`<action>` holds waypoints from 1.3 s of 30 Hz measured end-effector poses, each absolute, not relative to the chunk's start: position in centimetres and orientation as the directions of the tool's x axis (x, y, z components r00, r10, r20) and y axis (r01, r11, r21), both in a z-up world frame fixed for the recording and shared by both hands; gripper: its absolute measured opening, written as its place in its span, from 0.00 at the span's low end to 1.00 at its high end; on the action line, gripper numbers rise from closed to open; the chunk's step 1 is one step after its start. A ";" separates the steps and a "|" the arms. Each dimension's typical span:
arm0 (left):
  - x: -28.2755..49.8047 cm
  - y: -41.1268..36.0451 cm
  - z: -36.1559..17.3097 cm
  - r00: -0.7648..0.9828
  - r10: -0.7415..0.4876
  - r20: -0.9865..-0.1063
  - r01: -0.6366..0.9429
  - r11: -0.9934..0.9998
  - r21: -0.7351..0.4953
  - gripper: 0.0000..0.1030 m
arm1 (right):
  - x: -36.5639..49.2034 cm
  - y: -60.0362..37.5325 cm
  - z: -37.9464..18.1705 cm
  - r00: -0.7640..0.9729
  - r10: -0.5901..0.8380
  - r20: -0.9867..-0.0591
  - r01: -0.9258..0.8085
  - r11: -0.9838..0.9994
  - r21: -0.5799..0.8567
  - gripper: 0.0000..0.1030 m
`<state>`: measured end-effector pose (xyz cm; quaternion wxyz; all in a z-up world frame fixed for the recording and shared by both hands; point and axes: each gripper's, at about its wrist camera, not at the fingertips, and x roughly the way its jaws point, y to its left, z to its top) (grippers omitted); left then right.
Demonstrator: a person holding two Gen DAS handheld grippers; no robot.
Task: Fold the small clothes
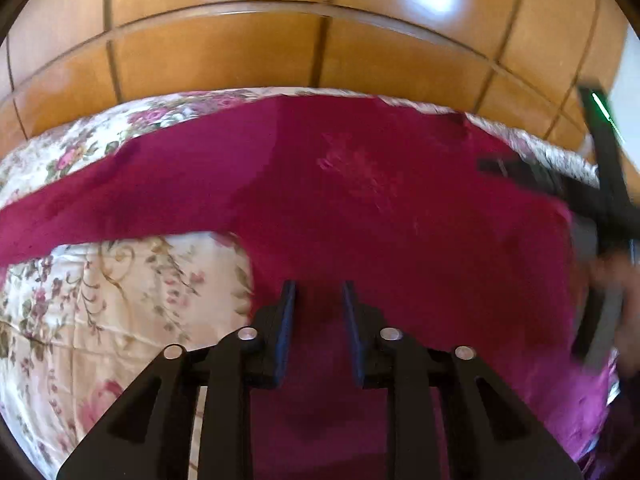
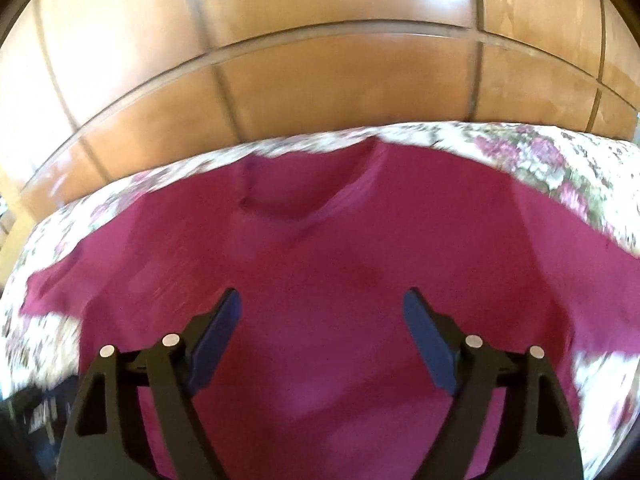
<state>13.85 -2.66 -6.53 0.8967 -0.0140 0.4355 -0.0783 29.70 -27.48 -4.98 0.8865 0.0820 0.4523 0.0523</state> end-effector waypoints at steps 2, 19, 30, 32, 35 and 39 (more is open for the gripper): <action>13.1 -3.9 -7.5 0.618 -0.126 -0.776 0.141 0.989 -0.048 0.49 | 31.9 -28.1 -6.2 0.558 0.120 -0.821 0.012 0.988 0.153 0.79; 12.9 -3.4 -9.7 0.645 -0.133 -0.753 0.130 0.989 -0.063 0.60 | 23.4 -37.8 -3.3 0.546 0.171 -0.820 0.023 0.976 0.218 0.94; 12.6 -3.4 -9.0 0.627 -0.118 -0.770 0.128 0.991 -0.047 0.60 | 6.9 -42.9 -7.1 0.365 0.320 -0.874 0.025 0.935 0.353 0.51; 12.2 -3.4 -8.5 0.622 -0.106 -0.776 0.127 0.991 -0.034 0.60 | 4.8 -42.2 -7.2 0.380 0.290 -0.879 0.008 0.949 0.316 0.35; 9.9 -3.3 -7.6 0.632 -0.105 -0.768 0.157 0.988 -0.005 0.60 | 2.7 -42.4 -6.3 0.408 0.256 -0.876 0.010 0.959 0.284 0.07; 5.0 -2.7 -7.9 0.630 -0.104 -0.770 0.232 0.971 0.059 0.60 | 1.5 -43.0 -7.2 0.417 0.148 -0.897 0.011 0.986 0.168 0.06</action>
